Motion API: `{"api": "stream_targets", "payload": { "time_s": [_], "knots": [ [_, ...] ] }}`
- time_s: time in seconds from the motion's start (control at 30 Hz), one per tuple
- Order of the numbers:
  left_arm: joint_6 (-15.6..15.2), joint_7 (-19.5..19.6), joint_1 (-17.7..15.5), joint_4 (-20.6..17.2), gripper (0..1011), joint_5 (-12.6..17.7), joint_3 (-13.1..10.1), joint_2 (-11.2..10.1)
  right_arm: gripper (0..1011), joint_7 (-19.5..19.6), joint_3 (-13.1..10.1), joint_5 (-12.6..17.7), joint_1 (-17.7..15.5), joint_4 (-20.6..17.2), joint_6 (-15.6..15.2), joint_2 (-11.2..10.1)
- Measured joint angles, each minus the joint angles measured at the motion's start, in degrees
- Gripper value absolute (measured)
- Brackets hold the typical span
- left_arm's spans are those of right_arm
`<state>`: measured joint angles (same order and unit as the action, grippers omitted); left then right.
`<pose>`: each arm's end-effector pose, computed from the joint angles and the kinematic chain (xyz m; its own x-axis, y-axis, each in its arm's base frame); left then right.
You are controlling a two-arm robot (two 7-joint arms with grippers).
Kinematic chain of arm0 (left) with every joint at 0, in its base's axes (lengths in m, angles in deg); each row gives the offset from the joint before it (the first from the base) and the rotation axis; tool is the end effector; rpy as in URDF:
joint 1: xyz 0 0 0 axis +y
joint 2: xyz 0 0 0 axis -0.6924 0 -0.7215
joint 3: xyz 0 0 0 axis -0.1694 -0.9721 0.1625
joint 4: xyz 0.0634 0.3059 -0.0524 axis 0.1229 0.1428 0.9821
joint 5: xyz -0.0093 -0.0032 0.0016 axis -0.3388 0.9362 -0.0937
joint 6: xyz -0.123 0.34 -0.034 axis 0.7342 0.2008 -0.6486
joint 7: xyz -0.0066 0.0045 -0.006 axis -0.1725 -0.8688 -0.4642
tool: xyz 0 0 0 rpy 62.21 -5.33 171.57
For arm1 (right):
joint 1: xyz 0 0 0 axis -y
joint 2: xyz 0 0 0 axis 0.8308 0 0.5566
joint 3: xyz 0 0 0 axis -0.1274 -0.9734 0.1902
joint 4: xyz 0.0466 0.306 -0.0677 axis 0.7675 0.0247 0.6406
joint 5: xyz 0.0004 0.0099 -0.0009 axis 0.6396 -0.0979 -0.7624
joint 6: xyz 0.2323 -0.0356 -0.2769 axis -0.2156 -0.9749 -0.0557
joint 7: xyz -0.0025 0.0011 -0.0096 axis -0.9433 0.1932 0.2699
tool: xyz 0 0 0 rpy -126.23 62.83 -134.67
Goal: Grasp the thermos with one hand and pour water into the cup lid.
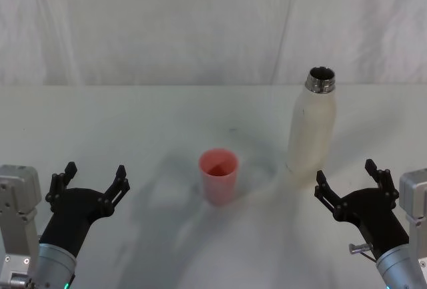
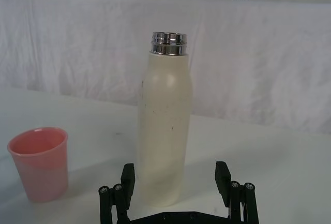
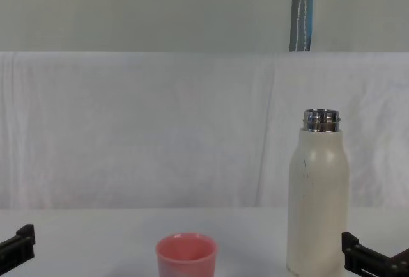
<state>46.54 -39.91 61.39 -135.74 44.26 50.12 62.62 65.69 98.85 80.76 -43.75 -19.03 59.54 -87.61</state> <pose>0.3002 0.0382 -0.3103 0.1245 0.9917 -0.0326 -0.9921 0.1240 -0.0177 0.3134 0.0488 -0.3243 0.2628 -0.9625 0.0675 0.9627 0.2662 0.0475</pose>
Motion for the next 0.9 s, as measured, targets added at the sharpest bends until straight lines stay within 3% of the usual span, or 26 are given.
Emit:
{"api": "stream_targets", "payload": {
  "time_s": [0.9],
  "knots": [
    [0.00,0.00,0.00,0.00,1001,0.00,0.00,0.00,1001,0.00,0.00,0.00,0.00,0.00,0.00,0.00]
  ]
}}
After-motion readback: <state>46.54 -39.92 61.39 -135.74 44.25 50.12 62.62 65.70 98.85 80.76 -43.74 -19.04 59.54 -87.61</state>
